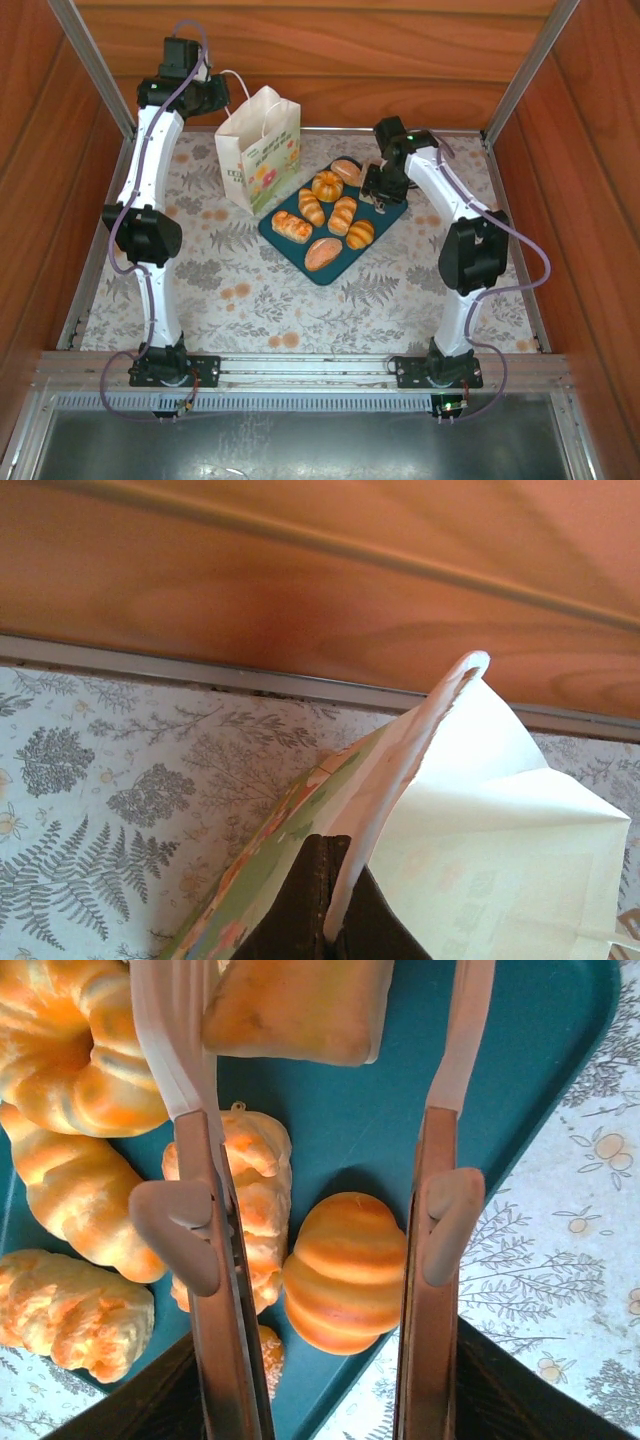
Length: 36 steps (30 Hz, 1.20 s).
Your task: Place the fake bread into the paper bag
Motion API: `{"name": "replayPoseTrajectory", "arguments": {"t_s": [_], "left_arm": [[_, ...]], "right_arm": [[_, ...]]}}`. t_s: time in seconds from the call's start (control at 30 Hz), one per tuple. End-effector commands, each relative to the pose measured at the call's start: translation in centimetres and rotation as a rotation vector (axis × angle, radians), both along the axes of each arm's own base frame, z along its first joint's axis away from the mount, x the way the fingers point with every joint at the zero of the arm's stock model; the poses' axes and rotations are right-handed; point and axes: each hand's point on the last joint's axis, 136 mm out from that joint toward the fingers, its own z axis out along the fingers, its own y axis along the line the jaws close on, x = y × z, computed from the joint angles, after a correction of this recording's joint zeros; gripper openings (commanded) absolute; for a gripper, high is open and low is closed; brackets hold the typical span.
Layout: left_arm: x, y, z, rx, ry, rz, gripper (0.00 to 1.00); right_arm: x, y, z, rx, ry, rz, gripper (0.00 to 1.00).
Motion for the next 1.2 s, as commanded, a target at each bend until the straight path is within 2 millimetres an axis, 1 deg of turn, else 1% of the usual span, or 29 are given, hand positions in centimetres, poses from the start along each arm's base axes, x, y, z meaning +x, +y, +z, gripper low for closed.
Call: {"name": "replayPoseTrajectory", "arguments": {"t_s": [0.0, 0.07, 0.1, 0.17, 0.27, 0.37, 0.5, 0.57, 0.67, 0.77, 0.8, 0.83, 0.87, 0.93, 1.03, 1.17], "left_arm": [[-1.2, 0.3, 1.9, -0.025, -0.016, 0.003, 0.0], [-1.3, 0.4, 1.9, -0.025, -0.013, 0.008, 0.0], [-1.3, 0.4, 1.8, -0.026, -0.01, 0.008, 0.0], [-1.5, 0.6, 1.7, -0.028, -0.006, 0.012, 0.0], [-1.7, 0.7, 1.6, -0.029, 0.004, 0.019, 0.0], [-1.9, 0.9, 1.5, -0.03, 0.008, 0.022, 0.0], [-2.0, 0.9, 1.6, -0.034, 0.008, 0.024, 0.0], [-2.0, 0.9, 1.6, -0.036, 0.008, 0.023, 0.0], [-2.0, 0.8, 1.5, -0.043, 0.013, 0.02, 0.0], [-2.0, 0.9, 1.3, -0.045, 0.02, 0.021, 0.0], [-2.0, 1.1, 1.2, -0.044, 0.022, 0.026, 0.0], [-2.0, 1.0, 1.2, -0.042, 0.023, 0.026, 0.0], [-2.0, 1.1, 1.1, -0.041, 0.024, 0.028, 0.0], [-2.1, 1.3, 1.0, -0.039, 0.027, 0.033, 0.0], [-2.1, 1.3, 0.9, -0.042, 0.032, 0.03, 0.0], [-2.0, 1.5, 1.0, -0.042, 0.028, 0.035, 0.0]], "right_arm": [[-0.3, 0.3, -0.9, -0.012, 0.028, 0.007, 0.48], [-0.4, 0.3, -0.8, -0.011, 0.029, 0.01, 0.41], [-0.5, 0.3, -0.6, -0.011, 0.027, 0.013, 0.4], [-0.6, 0.2, 0.0, -0.005, 0.017, 0.014, 0.32], [-0.9, 0.2, 1.4, 0.01, -0.014, 0.013, 0.29], [-1.2, 0.1, 3.8, 0.037, -0.071, 0.009, 0.26], [-1.5, 0.2, 7.3, 0.075, -0.151, 0.009, 0.24], [-1.5, 0.4, 9.0, 0.101, -0.188, 0.011, 0.22], [-1.3, 1.3, 12.1, 0.144, -0.251, 0.028, 0.22], [-0.9, 2.8, 15.6, 0.185, -0.321, 0.056, 0.23], [-0.8, 3.5, 16.8, 0.197, -0.345, 0.071, 0.23], [-0.6, 4.2, 18.5, 0.214, -0.381, 0.085, 0.23], [-0.5, 4.9, 19.5, 0.225, -0.402, 0.099, 0.23], [-0.3, 6.6, 22.0, 0.259, -0.461, 0.136, 0.24], [-0.2, 9.3, 24.9, 0.313, -0.542, 0.192, 0.25], [0.0, 12.4, 27.3, 0.389, -0.632, 0.242, 0.26]]}}
